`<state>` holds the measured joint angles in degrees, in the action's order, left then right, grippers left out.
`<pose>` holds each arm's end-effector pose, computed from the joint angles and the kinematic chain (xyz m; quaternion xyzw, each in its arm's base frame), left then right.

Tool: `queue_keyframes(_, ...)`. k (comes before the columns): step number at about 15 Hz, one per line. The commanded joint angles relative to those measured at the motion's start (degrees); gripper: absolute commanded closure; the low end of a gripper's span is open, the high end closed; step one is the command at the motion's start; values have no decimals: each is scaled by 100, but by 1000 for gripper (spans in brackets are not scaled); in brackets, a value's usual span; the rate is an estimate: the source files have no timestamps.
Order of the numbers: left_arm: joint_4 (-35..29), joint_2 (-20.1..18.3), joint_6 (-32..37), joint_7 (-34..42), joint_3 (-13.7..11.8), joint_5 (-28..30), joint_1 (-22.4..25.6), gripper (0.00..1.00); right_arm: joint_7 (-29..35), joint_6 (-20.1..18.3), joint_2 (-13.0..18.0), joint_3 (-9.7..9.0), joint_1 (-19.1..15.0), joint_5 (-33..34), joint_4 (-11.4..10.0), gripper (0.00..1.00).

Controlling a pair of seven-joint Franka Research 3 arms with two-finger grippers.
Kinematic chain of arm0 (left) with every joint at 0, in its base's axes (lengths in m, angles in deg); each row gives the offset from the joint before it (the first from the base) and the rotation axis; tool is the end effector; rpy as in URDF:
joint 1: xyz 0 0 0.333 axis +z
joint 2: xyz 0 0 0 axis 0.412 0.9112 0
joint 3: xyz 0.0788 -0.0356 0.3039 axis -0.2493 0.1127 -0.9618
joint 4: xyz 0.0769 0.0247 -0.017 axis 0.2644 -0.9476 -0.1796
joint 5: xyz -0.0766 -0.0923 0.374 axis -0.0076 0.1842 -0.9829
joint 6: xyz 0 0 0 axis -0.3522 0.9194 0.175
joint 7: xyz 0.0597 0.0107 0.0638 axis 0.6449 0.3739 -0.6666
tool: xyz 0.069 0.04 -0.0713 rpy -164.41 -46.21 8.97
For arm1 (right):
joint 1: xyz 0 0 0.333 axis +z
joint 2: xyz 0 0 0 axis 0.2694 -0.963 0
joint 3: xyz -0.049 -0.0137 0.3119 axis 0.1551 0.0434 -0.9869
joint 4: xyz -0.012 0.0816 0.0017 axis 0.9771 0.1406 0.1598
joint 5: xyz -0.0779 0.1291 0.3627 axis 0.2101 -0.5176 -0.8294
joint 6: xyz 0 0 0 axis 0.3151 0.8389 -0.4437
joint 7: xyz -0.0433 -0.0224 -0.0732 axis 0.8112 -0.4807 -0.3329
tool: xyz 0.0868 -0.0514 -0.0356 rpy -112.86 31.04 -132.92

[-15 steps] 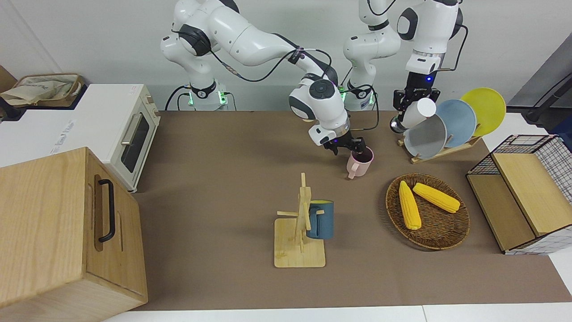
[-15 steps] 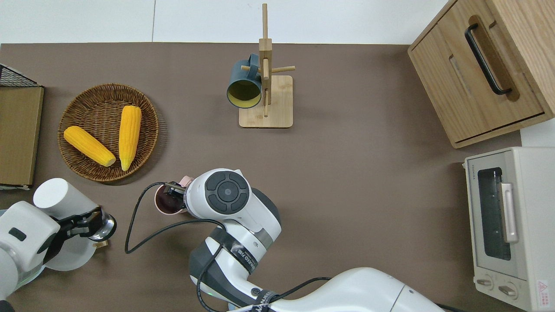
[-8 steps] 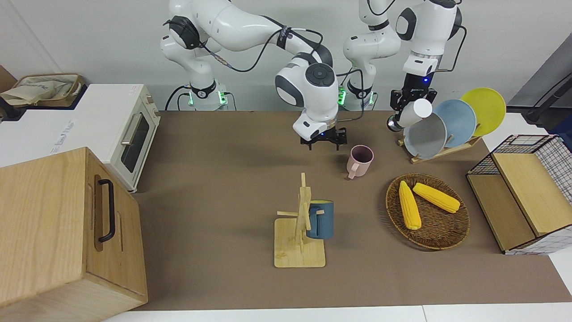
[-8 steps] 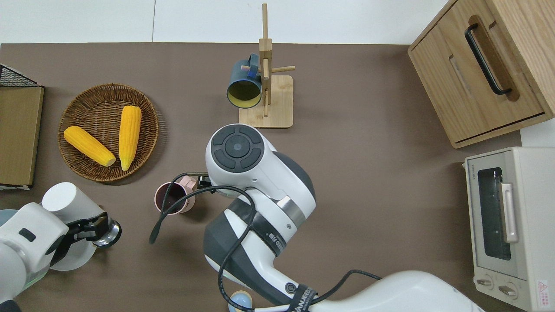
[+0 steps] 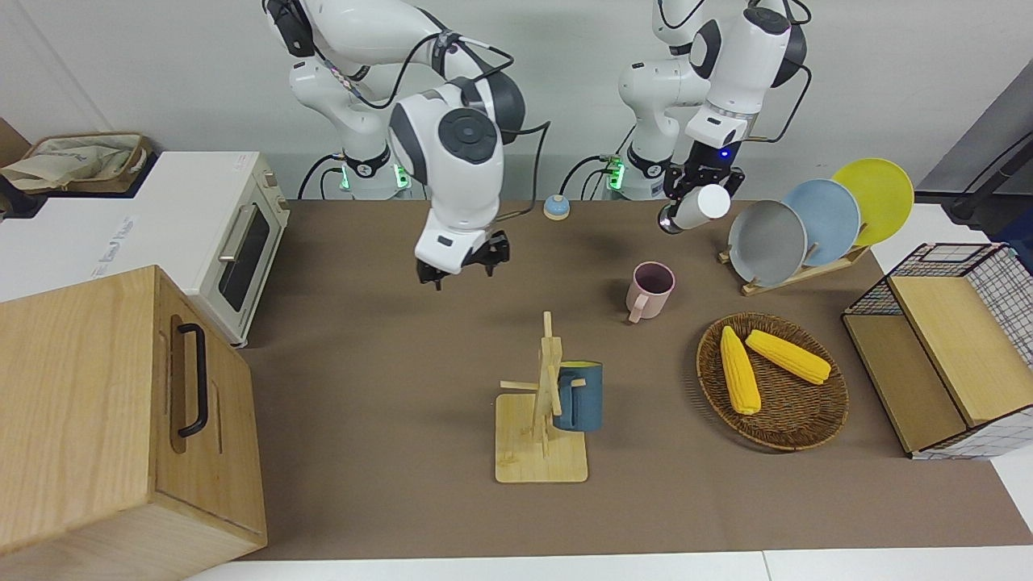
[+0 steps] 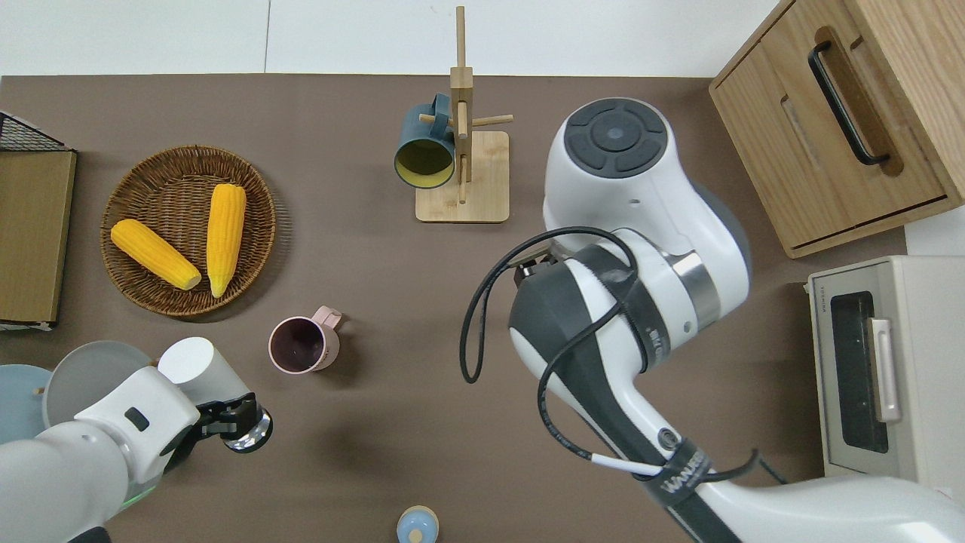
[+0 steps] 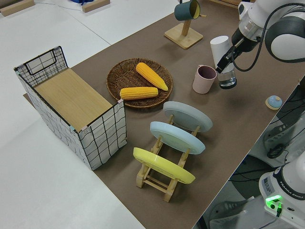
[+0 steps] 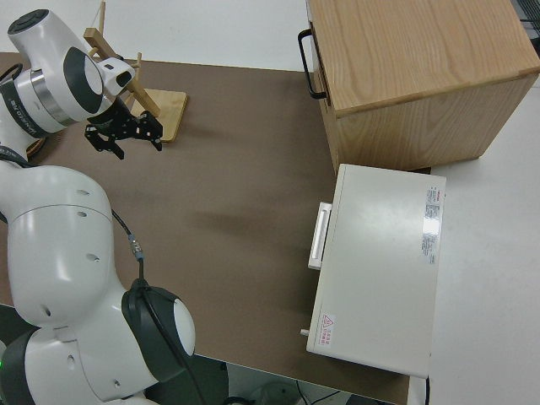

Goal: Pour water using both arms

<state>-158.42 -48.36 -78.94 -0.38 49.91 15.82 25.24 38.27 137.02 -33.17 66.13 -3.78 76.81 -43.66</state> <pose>0.3913 -0.0663 0.4907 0.9940 -0.0235 0.0969 0.0455 0.6031 0.2727 0.4794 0.9830 0.1634 -0.0764 0.0341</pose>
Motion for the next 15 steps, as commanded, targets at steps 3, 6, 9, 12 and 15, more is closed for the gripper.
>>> queue_keyframes(3, -165, -75, -52, -233, 359, 204, -197, 1000, -1635, -55, 825, 948, -323, -74, -563, 15)
queue_keyframes(6, -157, 83, -43, -242, 473, 283, -188, 1000, -1574, -300, 1089, 1063, -621, -346, -581, 15)
queue_keyframes(9, -113, 347, -8, -242, 544, 283, -188, 1000, -1609, -573, 1457, 1432, -762, -601, -624, 15)
queue_keyframes(12, 10, 610, 44, -329, 544, 283, -179, 1000, -1609, -618, 1879, 1442, -1034, -619, -931, 15)
queue_keyframes(15, 448, 1006, 570, -462, 535, 283, -135, 1000, -1609, -846, 2161, 1451, -1088, -637, -1134, 15)
